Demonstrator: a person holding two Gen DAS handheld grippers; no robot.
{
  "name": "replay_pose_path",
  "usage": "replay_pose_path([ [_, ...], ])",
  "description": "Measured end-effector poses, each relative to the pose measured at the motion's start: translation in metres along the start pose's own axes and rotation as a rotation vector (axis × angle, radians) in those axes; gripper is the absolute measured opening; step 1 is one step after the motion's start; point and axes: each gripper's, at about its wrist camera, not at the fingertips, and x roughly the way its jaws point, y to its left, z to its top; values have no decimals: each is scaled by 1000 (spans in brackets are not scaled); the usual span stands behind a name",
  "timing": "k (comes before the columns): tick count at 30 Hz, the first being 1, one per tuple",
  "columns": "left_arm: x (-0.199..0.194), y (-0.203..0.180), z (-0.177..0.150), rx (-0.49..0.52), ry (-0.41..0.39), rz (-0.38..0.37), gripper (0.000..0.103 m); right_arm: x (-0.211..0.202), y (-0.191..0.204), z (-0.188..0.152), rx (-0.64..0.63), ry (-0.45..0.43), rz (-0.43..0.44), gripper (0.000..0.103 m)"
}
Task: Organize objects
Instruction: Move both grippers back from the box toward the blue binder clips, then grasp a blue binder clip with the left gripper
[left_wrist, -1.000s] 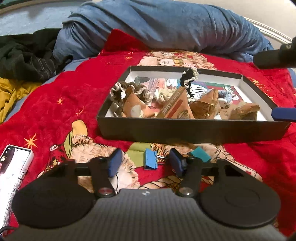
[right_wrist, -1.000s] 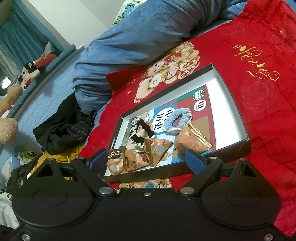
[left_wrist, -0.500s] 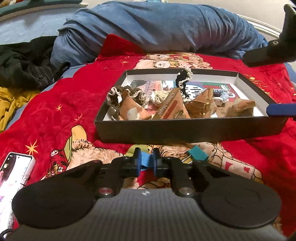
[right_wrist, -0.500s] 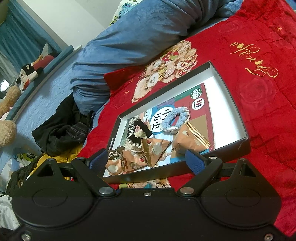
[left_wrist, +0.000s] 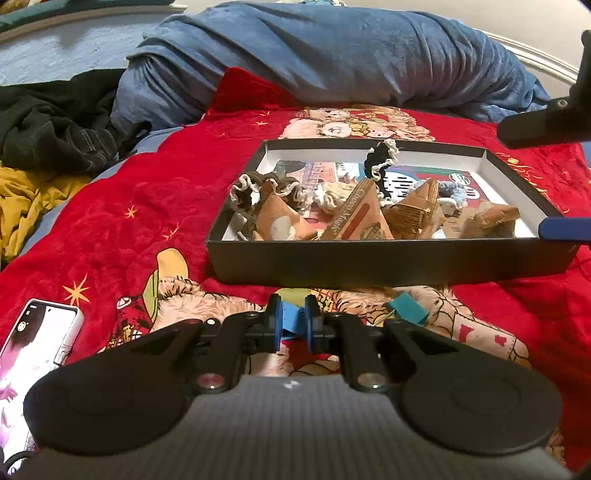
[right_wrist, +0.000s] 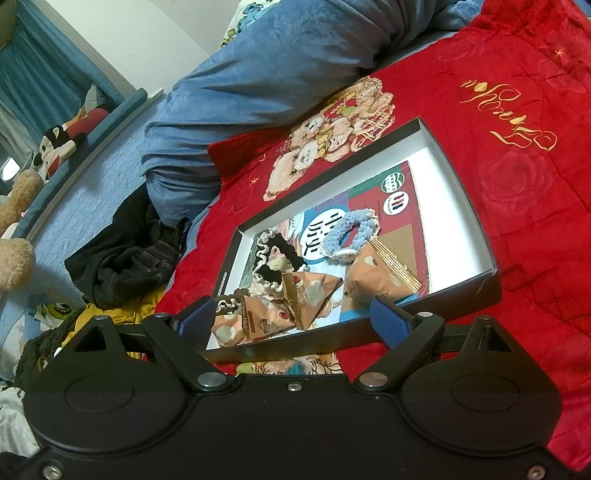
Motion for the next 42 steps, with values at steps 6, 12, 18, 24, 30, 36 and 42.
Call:
replay_pose_path([
  [6, -3, 5, 1, -15, 2, 3, 14, 2, 1, -2, -5, 10, 3, 91],
  [12, -5, 8, 2, -22, 6, -3, 8, 3, 1, -2, -8, 13, 6, 91],
  [18, -6, 8, 1, -15, 13, -8, 2, 7, 2, -1, -17, 24, 8, 91],
  [24, -5, 7, 0, -4, 9, -6, 5, 8, 3, -2, -22, 34, 9, 91],
  [30, -6, 5, -2, -4, 8, -16, 49, 8, 3, -2, -23, 36, 9, 91],
  [36, -4, -5, -5, 34, -1, -35, 63, 8, 2, -2, -21, 37, 13, 91],
  [42, 6, -9, -5, 35, 36, -69, 46, 8, 2, -2, -22, 38, 12, 91],
])
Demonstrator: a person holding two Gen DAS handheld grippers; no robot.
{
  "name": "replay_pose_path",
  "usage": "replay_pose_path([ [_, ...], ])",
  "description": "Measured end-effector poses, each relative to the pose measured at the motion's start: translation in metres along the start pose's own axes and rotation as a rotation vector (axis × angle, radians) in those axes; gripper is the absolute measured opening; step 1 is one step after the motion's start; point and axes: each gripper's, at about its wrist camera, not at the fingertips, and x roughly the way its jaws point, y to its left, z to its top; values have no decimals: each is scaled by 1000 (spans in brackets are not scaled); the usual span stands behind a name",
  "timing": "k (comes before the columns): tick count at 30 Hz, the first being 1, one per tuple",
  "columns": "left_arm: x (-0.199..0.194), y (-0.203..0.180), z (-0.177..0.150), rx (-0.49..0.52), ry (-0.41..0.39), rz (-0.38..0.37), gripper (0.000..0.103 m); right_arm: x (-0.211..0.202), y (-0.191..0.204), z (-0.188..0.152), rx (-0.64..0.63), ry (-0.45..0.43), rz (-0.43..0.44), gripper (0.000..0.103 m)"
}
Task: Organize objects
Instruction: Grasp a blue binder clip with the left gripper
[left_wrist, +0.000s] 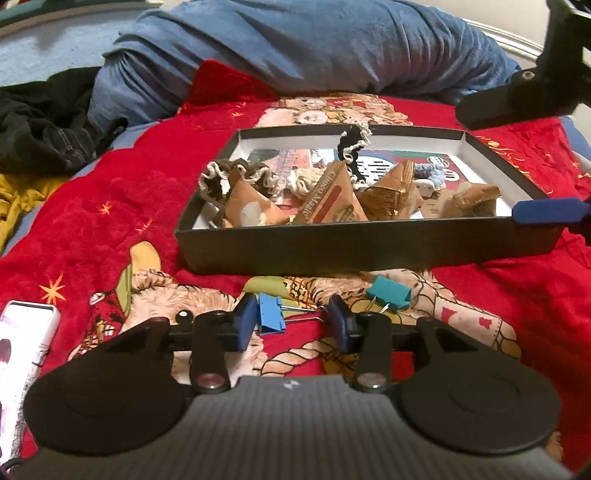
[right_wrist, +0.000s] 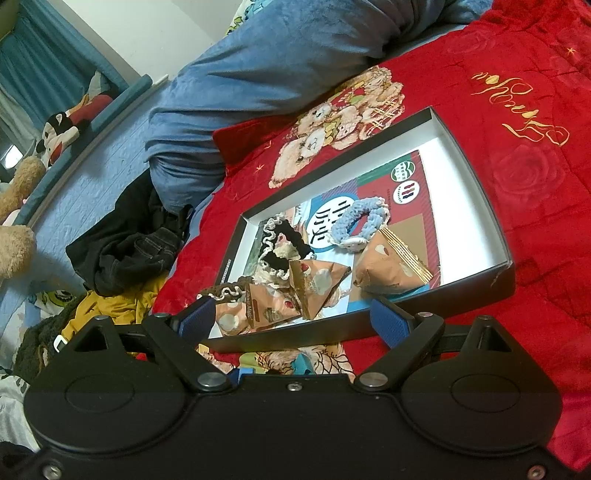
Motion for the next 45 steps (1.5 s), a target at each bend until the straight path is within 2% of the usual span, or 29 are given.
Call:
replay_pose_path([
  [2, 0, 5, 2, -29, 7, -12, 42, 0, 0, 0, 0, 0, 0, 91],
  [3, -2, 5, 1, -28, -9, 16, 26, 0, 0, 0, 1, 1, -1, 91],
  [4, -4, 3, 0, -14, -28, 42, 17, 0, 0, 0, 2, 2, -1, 91],
  [6, -4, -1, -2, 25, -34, 72, 15, 0, 1, -1, 0, 3, -1, 91],
  [11, -3, -2, -1, 25, -35, 73, 15, 2, 1, -1, -2, 8, -2, 91],
  [12, -3, -1, 0, 28, -36, 72, 19, 2, 1, 0, -2, 10, -3, 91],
  [13, -3, -2, 0, 31, -37, 65, 38, 2, 1, 0, -2, 11, -3, 91],
  [14, -2, -3, 0, 35, -38, 64, 42, 3, 1, 0, -2, 12, -3, 91],
  [15, -2, -3, 0, 37, -37, 58, 51, 3, 1, 0, -2, 14, -3, 91],
  [19, 0, -5, 0, 49, -26, 25, 59, 3, 1, 0, -1, 16, -3, 91],
  [23, 2, -5, 1, 46, -22, 33, 60, 3, 2, 0, 1, 14, -3, 91],
  [24, 2, -4, 1, 43, -21, 30, 45, 3, 2, 0, 1, 15, -1, 91],
  [25, 3, -4, 1, 42, -21, 23, 41, 3, 2, 0, 1, 16, 0, 91],
  [32, 1, -6, 0, 52, -32, 30, 39, 3, 1, 0, -1, 16, 1, 91],
  [33, -1, -7, 0, 55, -38, 35, 36, 3, 1, 0, 1, 16, 3, 91],
  [34, -3, -7, -1, 58, -49, 46, 29, 3, 1, 0, 2, 15, 2, 91],
  [36, -8, -8, -1, 71, -71, 60, 26, 3, 1, 0, 0, 15, 1, 91],
  [38, -6, -9, -2, 89, -62, 58, 30, 3, 1, 0, -1, 17, 1, 91],
  [40, -1, -10, -2, 101, -29, 35, 55, 3, 2, -1, -1, 18, 2, 91],
  [44, -1, -14, -3, 120, -40, 59, 58, 3, 2, 0, 0, 19, 2, 91],
  [45, 0, -14, -4, 118, -40, 69, 64, 3, 2, 0, 0, 20, 2, 91],
])
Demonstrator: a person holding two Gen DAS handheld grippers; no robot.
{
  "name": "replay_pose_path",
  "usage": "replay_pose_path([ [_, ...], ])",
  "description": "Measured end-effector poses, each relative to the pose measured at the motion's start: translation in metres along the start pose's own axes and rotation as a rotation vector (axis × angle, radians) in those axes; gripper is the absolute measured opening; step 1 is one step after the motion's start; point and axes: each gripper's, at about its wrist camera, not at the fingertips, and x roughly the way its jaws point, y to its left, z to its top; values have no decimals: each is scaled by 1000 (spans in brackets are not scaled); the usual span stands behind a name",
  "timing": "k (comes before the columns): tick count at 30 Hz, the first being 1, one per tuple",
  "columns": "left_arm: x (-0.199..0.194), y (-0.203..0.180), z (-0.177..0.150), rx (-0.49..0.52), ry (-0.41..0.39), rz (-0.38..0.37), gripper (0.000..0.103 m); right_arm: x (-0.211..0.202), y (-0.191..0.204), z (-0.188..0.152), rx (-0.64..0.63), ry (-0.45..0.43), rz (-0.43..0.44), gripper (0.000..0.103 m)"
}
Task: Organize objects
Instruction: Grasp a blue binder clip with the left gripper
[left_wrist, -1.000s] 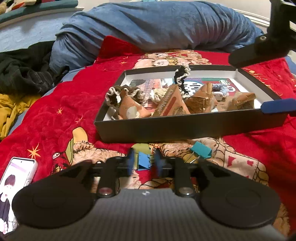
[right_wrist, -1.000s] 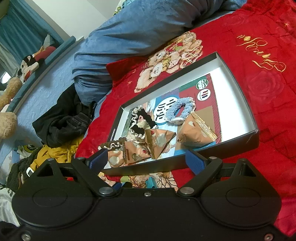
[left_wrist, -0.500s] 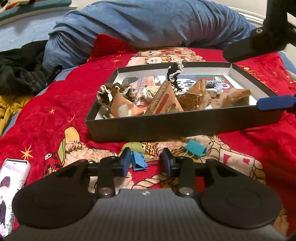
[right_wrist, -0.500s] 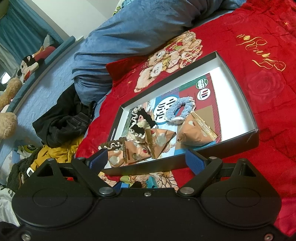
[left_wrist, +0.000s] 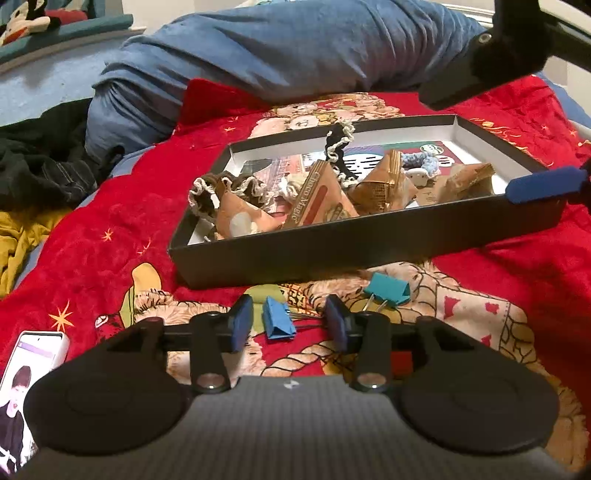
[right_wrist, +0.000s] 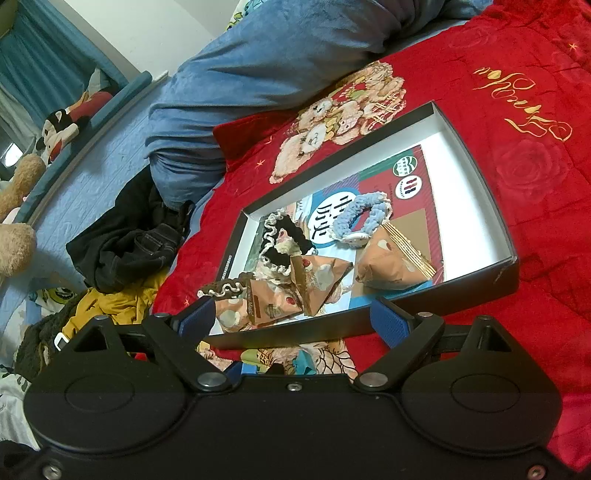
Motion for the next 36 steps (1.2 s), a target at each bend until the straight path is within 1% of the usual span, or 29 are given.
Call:
replay_pose_path([
  [1, 2, 0, 0, -7, 4, 18, 72, 0, 0, 0, 1, 2, 0, 91],
  [2, 4, 3, 1, -26, 13, 25, 77, 0, 0, 0, 1, 3, 1, 91],
  [4, 11, 10, 3, -71, 50, 8, 85, 0, 1, 1, -1, 2, 1, 91],
  [6, 15, 15, 4, -104, 64, -4, 87, 0, 1, 1, -1, 2, 3, 91],
  [8, 14, 14, 4, -93, 59, -1, 85, 0, 1, 2, -3, 2, 2, 91],
  [9, 13, 12, 3, -79, 51, -6, 77, 0, 1, 2, -2, 3, 2, 91],
  [10, 11, 10, 2, -63, 42, -14, 64, 0, 1, 2, -1, 5, 0, 91],
  [11, 9, 6, 1, -39, 31, -24, 59, 1, 2, 2, 0, 7, -2, 91],
  [12, 7, 3, 0, -11, 20, -34, 50, 1, 2, 2, -2, 9, -3, 91],
  [13, 5, -1, -1, 10, 13, -36, 43, 1, 2, 2, -3, 9, -2, 91],
  [14, 5, -3, -1, 22, 10, -41, 39, 1, 2, 2, -5, 9, -1, 91],
  [15, 5, -4, -1, 23, 10, -50, 30, 1, 3, 2, -7, 10, 0, 91],
  [16, 4, -4, -1, 21, 10, -55, 27, 1, 2, 2, -9, 11, 0, 91],
  [17, 3, -4, -1, 18, 7, -51, 27, 1, 2, 2, -8, 10, 0, 91],
  [19, 2, -2, -1, 16, 2, -51, 28, 2, 1, 2, -2, 10, 1, 91],
  [21, 2, -3, 0, 21, 2, -51, 38, 2, 1, 2, -3, 12, 0, 91],
  [22, 2, -3, 0, 24, 0, -51, 46, 2, 1, 2, -4, 12, 0, 91],
  [23, 1, -4, -1, 26, -3, -43, 49, 2, 0, 2, -3, 13, 0, 91],
  [24, 1, -5, -1, 26, -6, -24, 59, 2, 0, 2, -1, 14, 1, 91],
  [25, 1, -5, -1, 26, -9, -1, 66, 2, 0, 2, -2, 12, 2, 91],
  [26, 1, -5, 0, 24, -10, 4, 66, 2, 1, 2, -4, 13, 0, 91],
  [29, 0, -4, 0, 29, -19, -16, 67, 2, 0, 1, -4, 13, 4, 91],
  [33, -5, -11, -1, 87, -62, -51, 70, 3, 0, 1, -2, 12, 5, 91],
  [35, -7, -16, -2, 120, -78, -73, 70, 3, 0, 1, 0, 12, 7, 91],
  [36, -7, -18, -2, 130, -79, -81, 68, 3, 0, 1, 3, 12, 7, 91],
])
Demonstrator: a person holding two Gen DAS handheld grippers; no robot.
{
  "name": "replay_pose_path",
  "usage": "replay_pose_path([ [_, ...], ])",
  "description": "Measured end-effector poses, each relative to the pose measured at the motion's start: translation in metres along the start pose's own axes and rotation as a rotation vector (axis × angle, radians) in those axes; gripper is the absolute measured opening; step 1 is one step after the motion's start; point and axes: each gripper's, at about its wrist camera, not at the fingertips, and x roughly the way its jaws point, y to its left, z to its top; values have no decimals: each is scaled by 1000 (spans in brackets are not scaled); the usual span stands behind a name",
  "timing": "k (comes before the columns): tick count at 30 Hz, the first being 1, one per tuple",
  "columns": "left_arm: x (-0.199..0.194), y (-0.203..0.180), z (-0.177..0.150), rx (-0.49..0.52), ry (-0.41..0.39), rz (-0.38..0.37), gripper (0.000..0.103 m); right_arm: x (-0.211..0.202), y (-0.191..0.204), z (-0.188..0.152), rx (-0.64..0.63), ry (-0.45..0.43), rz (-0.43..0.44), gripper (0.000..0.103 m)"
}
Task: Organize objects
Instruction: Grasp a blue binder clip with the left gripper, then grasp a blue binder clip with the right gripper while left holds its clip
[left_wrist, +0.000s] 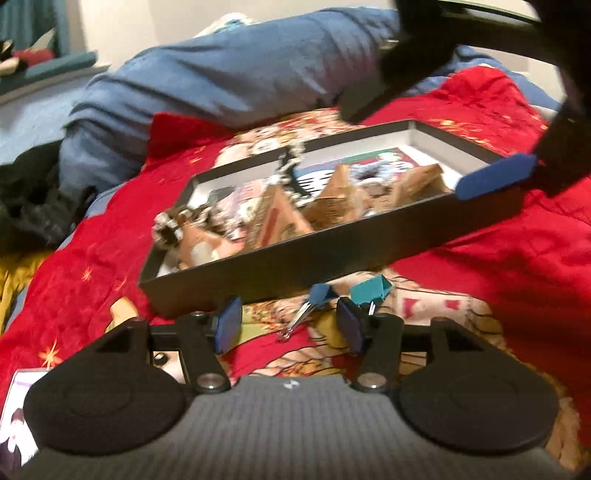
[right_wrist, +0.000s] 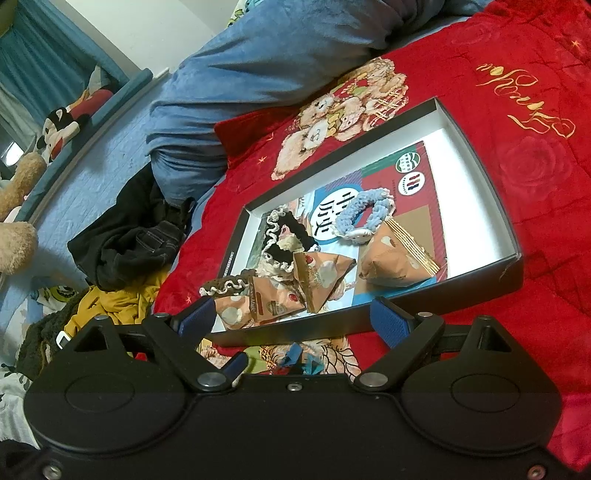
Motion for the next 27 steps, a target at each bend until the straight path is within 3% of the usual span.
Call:
replay_pose_path([
  [2, 5, -2, 1, 7, 14, -21, 54, -1, 0, 0, 0, 0, -1, 91],
  [4, 8, -3, 2, 11, 28, -48, 27, 0, 0, 0, -1, 1, 0, 91],
  [6, 8, -5, 1, 21, 29, -61, 20, -1, 0, 0, -1, 0, 0, 91],
  [8, 8, -7, 1, 27, 31, -54, 6, -1, 0, 0, 0, 0, 0, 91],
  [18, 5, 5, 1, -41, 44, -28, 3, -1, 3, -1, -20, 4, 5, 91],
  [27, -22, 26, -6, -99, 78, 26, 3, 0, 11, -5, -73, 36, 32, 89],
])
